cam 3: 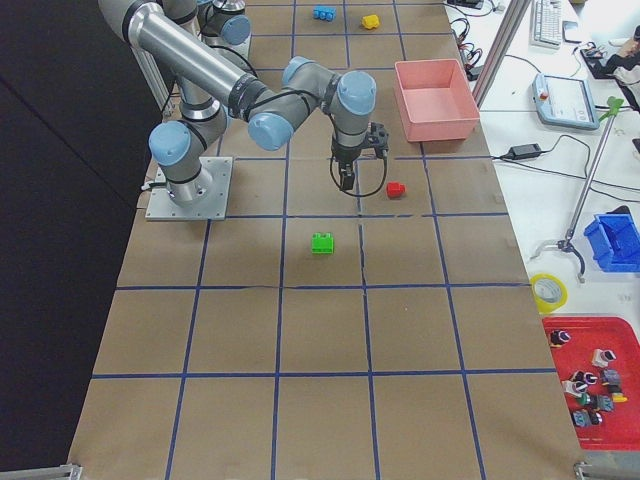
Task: Put all blocks into box
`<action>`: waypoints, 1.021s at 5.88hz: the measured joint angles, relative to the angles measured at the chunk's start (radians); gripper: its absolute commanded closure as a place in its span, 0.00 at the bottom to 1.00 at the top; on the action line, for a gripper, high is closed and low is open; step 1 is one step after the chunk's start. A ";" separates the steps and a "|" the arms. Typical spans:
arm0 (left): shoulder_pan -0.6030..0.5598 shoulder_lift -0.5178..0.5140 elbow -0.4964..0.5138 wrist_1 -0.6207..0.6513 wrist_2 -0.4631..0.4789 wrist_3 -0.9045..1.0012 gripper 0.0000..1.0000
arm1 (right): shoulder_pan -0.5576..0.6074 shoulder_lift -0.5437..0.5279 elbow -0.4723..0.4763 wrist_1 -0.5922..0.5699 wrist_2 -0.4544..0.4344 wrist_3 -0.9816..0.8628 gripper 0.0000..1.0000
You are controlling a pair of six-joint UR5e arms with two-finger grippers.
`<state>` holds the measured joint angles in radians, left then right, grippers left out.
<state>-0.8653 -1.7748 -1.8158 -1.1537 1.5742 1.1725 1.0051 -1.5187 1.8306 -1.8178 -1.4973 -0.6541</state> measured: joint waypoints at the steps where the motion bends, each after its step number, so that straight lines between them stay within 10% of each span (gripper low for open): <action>1: 0.001 -0.006 -0.094 0.134 0.000 -0.002 0.00 | -0.032 0.002 0.050 -0.096 -0.021 -0.001 0.00; 6: 0.036 -0.120 -0.257 0.444 -0.016 0.001 0.00 | -0.145 0.020 0.253 -0.299 -0.100 -0.002 0.01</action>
<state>-0.8296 -1.8951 -2.0723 -0.7100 1.5583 1.1733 0.8596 -1.4991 2.0834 -2.1169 -1.5973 -0.6559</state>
